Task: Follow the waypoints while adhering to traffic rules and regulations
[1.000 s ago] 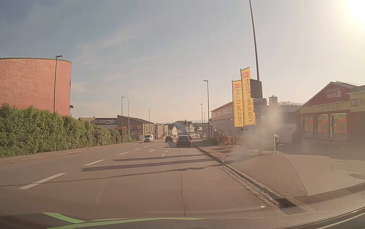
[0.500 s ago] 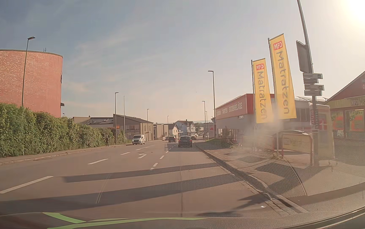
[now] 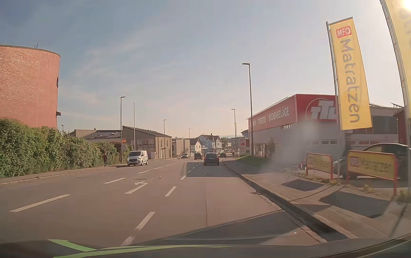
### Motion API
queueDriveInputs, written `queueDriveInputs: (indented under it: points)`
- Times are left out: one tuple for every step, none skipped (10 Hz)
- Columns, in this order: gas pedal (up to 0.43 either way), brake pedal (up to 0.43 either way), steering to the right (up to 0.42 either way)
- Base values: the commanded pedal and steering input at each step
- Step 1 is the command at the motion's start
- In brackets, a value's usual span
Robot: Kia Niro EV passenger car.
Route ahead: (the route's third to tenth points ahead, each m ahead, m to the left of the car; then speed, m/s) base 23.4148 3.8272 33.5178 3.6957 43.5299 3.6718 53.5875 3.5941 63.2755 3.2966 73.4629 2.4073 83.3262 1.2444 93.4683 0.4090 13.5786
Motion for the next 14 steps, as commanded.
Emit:
queueDriveInputs:
  points:
    - [0.02, 0.0, 0.0]
    - [0.02, 0.0, 0.0]
    - [0.02, 0.0, 0.001]
    - [0.02, 0.0, 0.001]
    - [0.02, 0.0, 0.002]
    - [0.02, 0.0, 0.003]
    - [0.02, 0.0, 0.006]
    - [0.02, 0.0, 0.008]
    - [0.02, 0.0, 0.008]
    - [0.02, 0.0, 0.008]
    - [0.02, 0.0, 0.008]
    - [0.02, 0.0, 0.008]
    - [0.02, 0.0, 0.008]
    - [0.02, 0.0, 0.008]
